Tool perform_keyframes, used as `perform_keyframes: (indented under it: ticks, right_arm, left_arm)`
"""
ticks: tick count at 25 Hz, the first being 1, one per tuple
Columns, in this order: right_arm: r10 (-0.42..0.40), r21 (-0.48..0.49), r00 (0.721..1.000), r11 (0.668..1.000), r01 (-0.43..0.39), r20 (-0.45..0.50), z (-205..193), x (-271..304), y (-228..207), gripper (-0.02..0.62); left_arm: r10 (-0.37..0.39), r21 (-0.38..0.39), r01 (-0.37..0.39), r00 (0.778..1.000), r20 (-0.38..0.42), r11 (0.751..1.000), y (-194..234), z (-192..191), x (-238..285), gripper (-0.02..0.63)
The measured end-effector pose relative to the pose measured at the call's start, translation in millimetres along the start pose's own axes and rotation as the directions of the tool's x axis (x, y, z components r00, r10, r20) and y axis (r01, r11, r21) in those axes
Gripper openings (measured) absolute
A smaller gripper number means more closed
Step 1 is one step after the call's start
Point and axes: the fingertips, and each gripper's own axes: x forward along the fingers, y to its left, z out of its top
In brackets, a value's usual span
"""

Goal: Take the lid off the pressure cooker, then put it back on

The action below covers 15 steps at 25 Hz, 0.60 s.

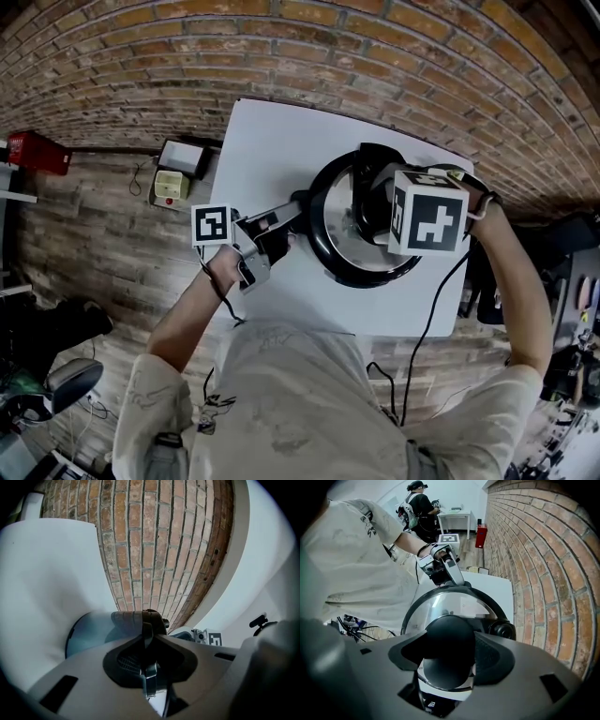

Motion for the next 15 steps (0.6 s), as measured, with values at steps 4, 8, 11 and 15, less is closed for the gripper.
perform_keyframes:
  ticks: [4,8,11,15]
  right_arm:
    - [-0.012,-0.009,1.000,1.000,0.012,0.010,1,1,-2,0.308]
    - [-0.042,-0.021,0.998,0.999,0.043,0.051,4,-5,-2,0.374]
    - [-0.060,0.012,0.989,0.998,0.059,0.133,11,-19,1,0.379]
    - [-0.154,0.068,0.949,0.988,0.141,0.273,22,-40,0,0.380]
  left_arm:
    - [0.006,0.016,-0.006,1.000,-0.003,1.000,-1,1,1,0.072]
    - [0.034,0.078,-0.035,0.999,0.008,0.996,-5,2,-2,0.080]
    - [0.077,0.163,-0.082,0.996,0.038,0.983,-11,8,-8,0.152]
    - [0.200,0.351,-0.225,0.974,0.107,0.909,-13,26,-26,0.169]
